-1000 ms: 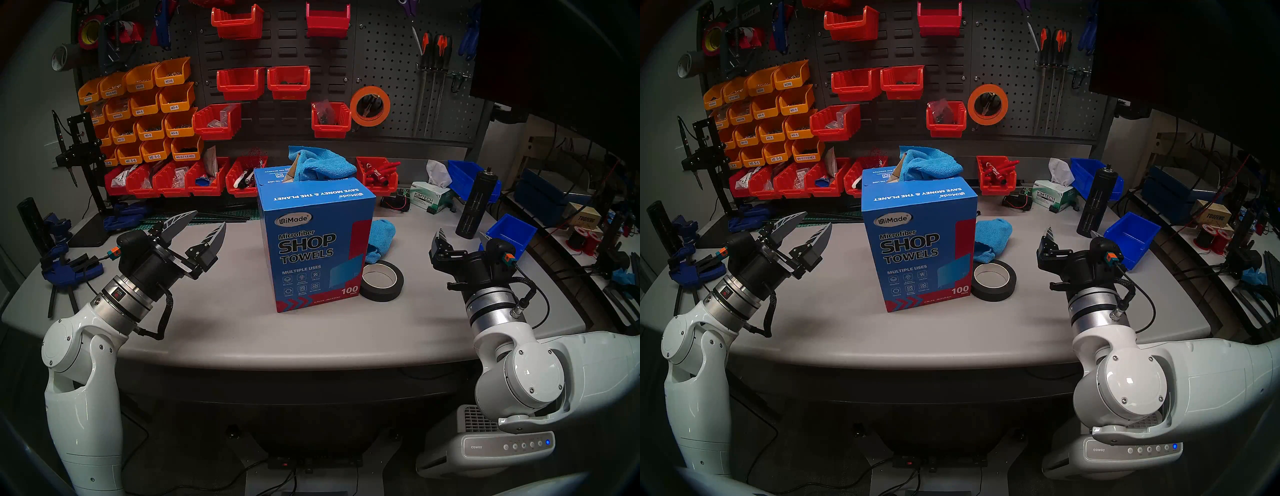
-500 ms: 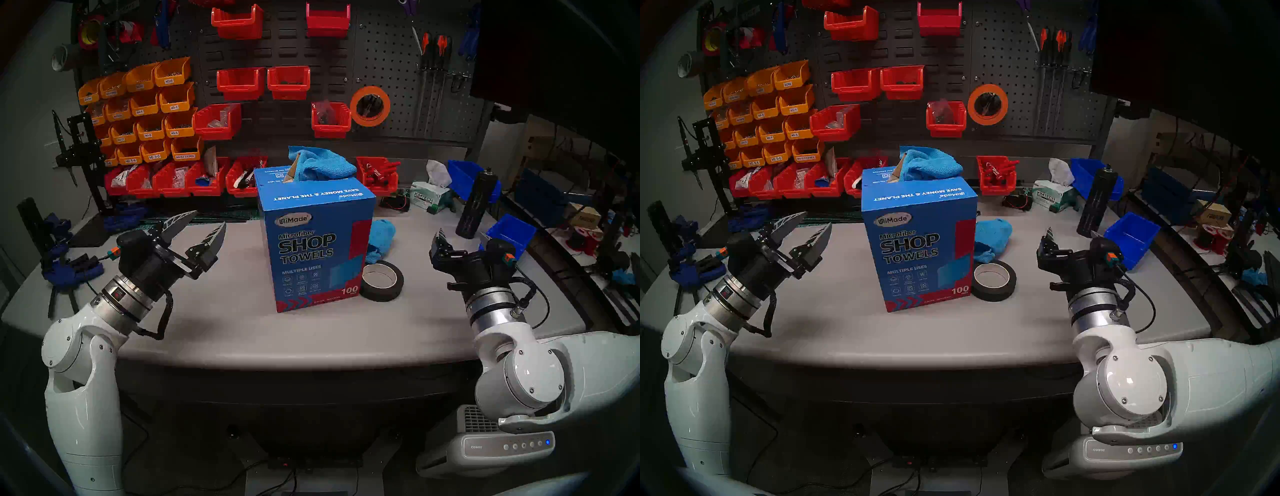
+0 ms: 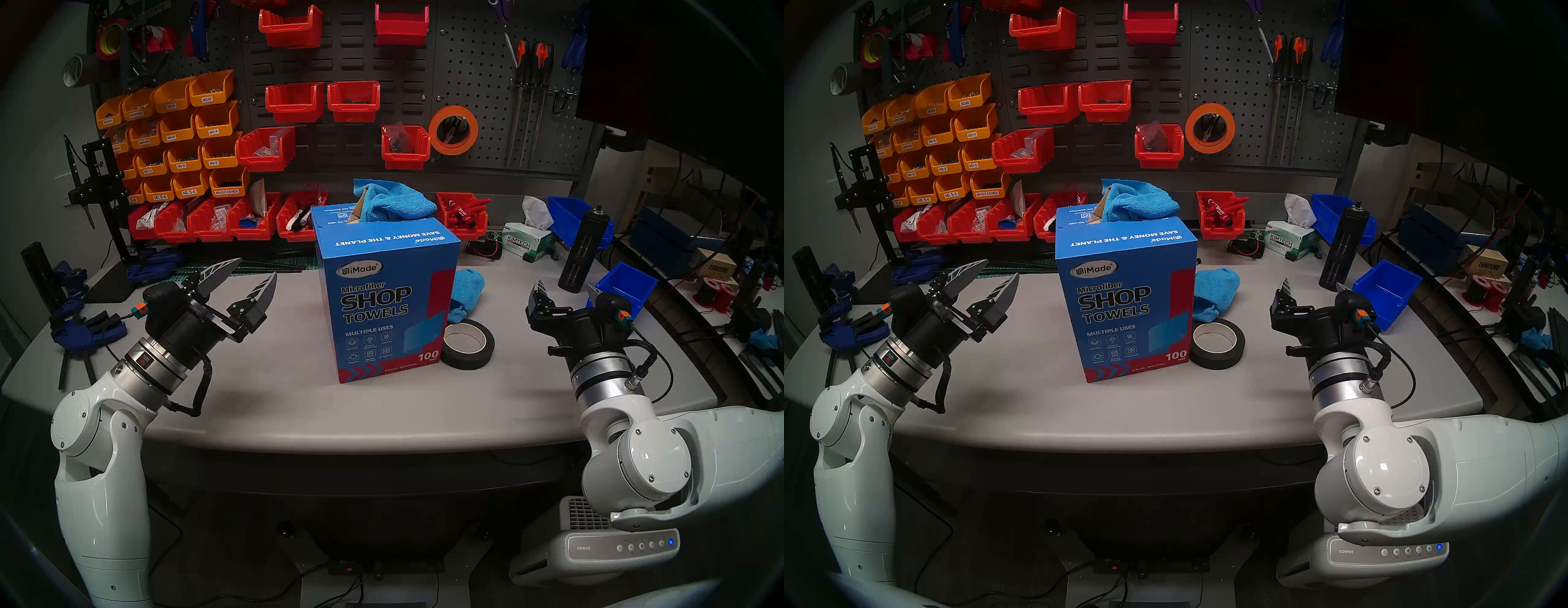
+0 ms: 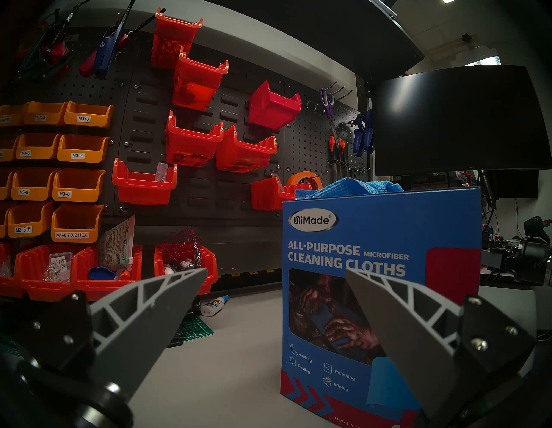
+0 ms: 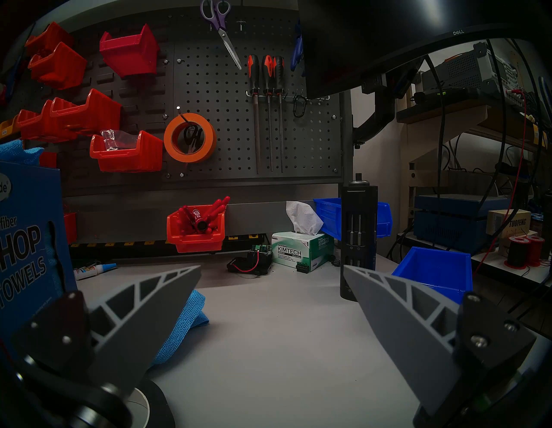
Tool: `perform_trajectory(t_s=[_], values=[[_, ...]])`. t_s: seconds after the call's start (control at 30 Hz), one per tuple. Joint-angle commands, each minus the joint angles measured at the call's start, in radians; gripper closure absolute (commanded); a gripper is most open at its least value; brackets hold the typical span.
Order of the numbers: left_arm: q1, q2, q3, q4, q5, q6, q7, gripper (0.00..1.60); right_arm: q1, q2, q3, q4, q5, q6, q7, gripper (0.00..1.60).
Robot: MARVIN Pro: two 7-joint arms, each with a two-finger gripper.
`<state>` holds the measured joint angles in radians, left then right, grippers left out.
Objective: Take out a shop towel
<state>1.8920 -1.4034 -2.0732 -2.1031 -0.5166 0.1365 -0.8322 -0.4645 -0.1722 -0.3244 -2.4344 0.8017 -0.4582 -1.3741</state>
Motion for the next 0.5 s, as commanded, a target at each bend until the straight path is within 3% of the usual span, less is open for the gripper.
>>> perform_trajectory(t_s=[0.0, 0.47], values=[[-0.016, 0.002, -0.003, -0.028, -0.006, -0.004, 0.001, 0.0, 0.017, 0.002, 0.017, -0.009, -0.023, -0.002, -0.004, 0.0], [-0.016, 0.002, -0.003, -0.028, -0.005, -0.004, 0.001, 0.0, 0.017, 0.002, 0.017, -0.009, -0.023, -0.002, -0.004, 0.0]])
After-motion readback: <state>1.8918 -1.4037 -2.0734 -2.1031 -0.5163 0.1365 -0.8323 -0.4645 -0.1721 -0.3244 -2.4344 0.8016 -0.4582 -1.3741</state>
